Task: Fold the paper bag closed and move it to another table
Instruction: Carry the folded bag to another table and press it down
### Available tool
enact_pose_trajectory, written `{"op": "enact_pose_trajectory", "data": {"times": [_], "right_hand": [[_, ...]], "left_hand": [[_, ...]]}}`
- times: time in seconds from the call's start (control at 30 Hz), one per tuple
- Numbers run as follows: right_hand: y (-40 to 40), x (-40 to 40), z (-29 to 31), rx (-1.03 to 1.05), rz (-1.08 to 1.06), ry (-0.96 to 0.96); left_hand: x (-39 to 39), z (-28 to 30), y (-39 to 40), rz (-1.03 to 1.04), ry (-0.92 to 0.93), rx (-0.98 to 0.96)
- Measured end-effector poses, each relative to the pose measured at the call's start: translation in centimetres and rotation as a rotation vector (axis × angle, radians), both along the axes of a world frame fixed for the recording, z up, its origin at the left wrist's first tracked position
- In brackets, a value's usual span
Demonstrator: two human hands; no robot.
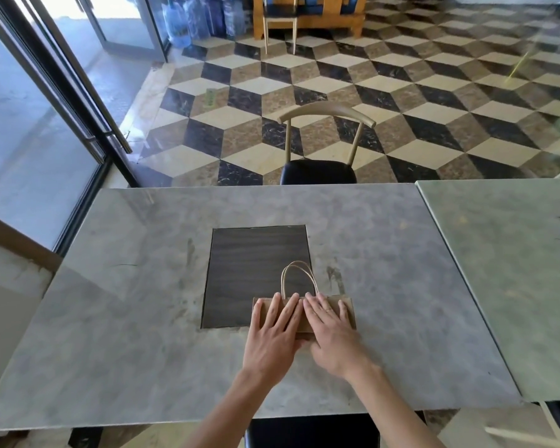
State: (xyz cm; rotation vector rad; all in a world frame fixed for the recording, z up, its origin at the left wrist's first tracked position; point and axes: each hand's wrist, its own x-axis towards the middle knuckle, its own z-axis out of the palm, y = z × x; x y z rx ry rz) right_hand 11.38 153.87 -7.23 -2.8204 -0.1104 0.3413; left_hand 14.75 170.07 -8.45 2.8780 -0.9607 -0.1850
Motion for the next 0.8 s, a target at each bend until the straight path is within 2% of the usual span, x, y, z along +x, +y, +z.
{"op": "enact_pose_trajectory", "data": {"times": [0.2, 0.43, 0.67, 0.8], "right_hand": [[0.8, -1.7, -1.2, -0.135, 0.008, -0.108], [1.3, -1.8, -2.2, -0.189, -0.019, -0.067], [1.9, -2.3, -1.4, -0.157, -0.116, -0.027], [2.3, -2.4, -1.3, -0.156, -0.128, 0.008]], "left_hand": [[-0.7, -0.7, 0.3, -0.036, -0.027, -0.012], [-0.6, -0.9, 0.1, 0.0, -0.014, 0.013], [-3.9, -1.1, -0.4, 0.146, 0.017, 0.055], [-4.3, -0.8, -0.5, 0.147, 0.012, 0.096]]}}
